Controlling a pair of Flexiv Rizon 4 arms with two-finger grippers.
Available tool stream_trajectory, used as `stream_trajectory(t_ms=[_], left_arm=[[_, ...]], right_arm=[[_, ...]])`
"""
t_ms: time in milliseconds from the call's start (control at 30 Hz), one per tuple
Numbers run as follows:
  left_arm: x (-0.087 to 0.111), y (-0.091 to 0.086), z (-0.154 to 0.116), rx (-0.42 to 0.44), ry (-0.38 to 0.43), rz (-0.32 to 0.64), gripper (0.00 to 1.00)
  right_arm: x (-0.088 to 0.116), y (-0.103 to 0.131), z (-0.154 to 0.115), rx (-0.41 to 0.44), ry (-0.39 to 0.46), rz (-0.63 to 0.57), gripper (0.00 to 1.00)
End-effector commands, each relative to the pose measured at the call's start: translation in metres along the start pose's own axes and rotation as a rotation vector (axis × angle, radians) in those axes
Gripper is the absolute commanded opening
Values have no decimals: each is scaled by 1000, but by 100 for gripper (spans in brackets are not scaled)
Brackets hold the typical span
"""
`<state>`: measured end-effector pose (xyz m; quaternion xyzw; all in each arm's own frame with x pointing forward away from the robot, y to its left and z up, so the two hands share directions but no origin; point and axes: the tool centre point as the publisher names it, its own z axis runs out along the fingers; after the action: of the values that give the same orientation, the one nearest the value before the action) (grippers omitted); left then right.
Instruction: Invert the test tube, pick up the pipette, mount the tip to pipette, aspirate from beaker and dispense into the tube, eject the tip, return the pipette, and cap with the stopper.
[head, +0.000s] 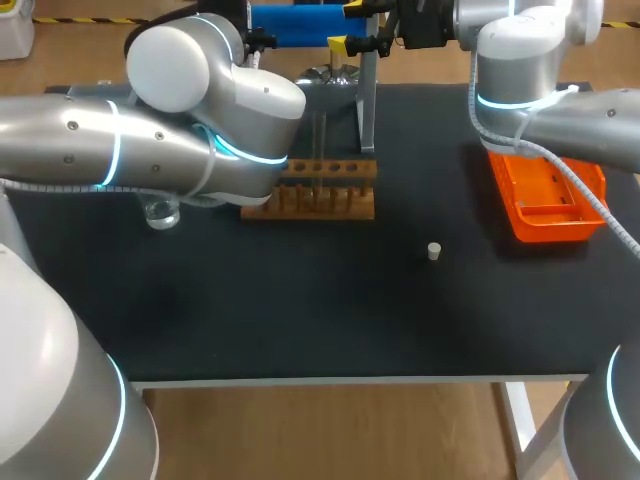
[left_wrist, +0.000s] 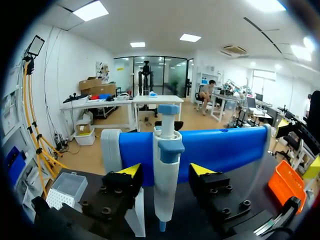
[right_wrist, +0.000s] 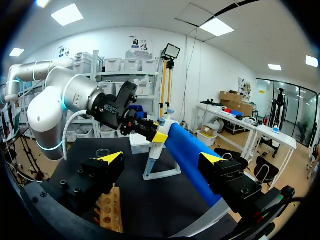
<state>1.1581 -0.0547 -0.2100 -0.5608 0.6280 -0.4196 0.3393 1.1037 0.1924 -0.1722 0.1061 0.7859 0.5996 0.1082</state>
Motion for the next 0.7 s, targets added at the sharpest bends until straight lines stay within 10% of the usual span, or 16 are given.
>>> stream_trajectory(t_ms=[33, 700], left_arm=[[1, -3, -2, 0, 1, 0, 100], [2, -49, -48, 91, 10, 61, 100]], right_arm=[[-1, 1, -1, 4, 4, 1, 100], [-1, 1, -1, 4, 4, 1, 100]])
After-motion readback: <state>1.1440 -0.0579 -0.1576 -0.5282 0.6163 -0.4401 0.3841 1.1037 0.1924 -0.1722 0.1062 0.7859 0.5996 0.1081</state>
